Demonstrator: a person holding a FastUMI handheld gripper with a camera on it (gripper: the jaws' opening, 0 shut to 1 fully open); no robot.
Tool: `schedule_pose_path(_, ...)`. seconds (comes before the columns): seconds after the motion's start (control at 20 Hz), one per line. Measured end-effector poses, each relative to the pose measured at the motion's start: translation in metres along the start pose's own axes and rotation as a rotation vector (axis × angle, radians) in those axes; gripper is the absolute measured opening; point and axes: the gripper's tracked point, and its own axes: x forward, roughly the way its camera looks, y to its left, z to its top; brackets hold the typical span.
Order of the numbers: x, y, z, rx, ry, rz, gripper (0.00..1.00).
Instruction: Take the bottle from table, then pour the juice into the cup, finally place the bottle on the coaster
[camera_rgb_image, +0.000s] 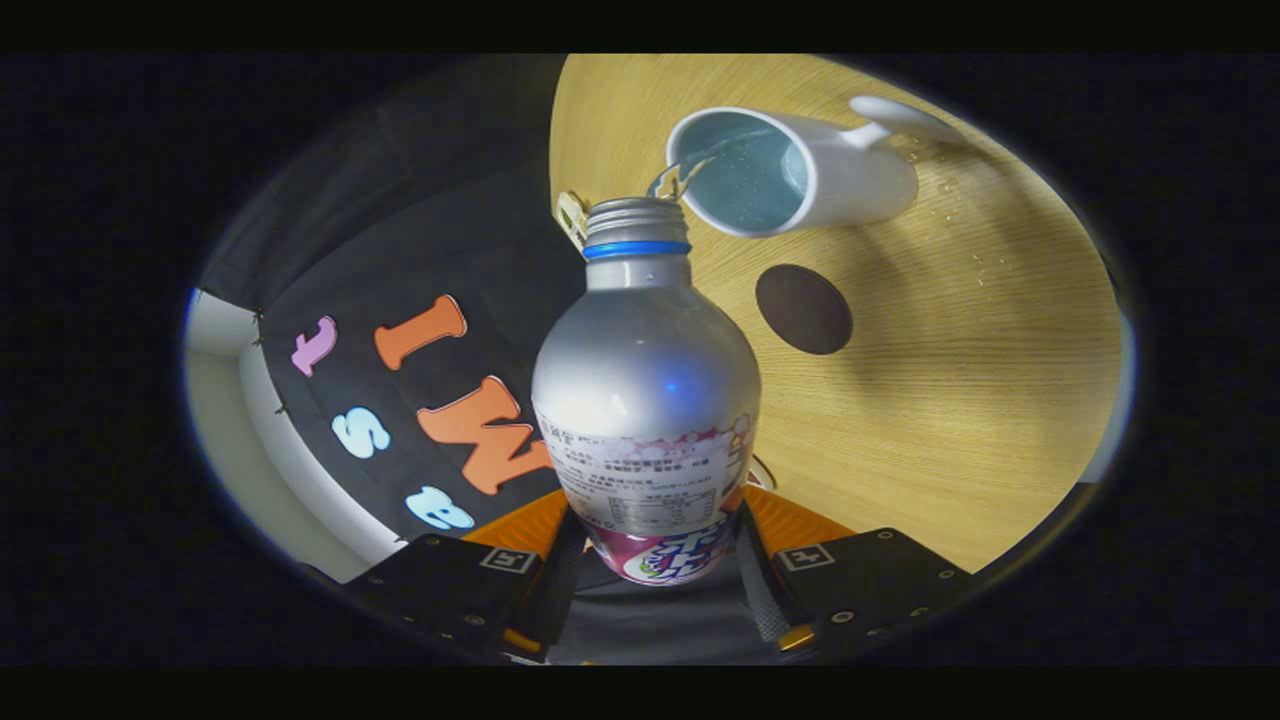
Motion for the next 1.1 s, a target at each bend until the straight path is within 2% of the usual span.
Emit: schedule_pose_path(1.1,0.000,0.015,0.004,0.119,-0.020,-0.031,0.72)
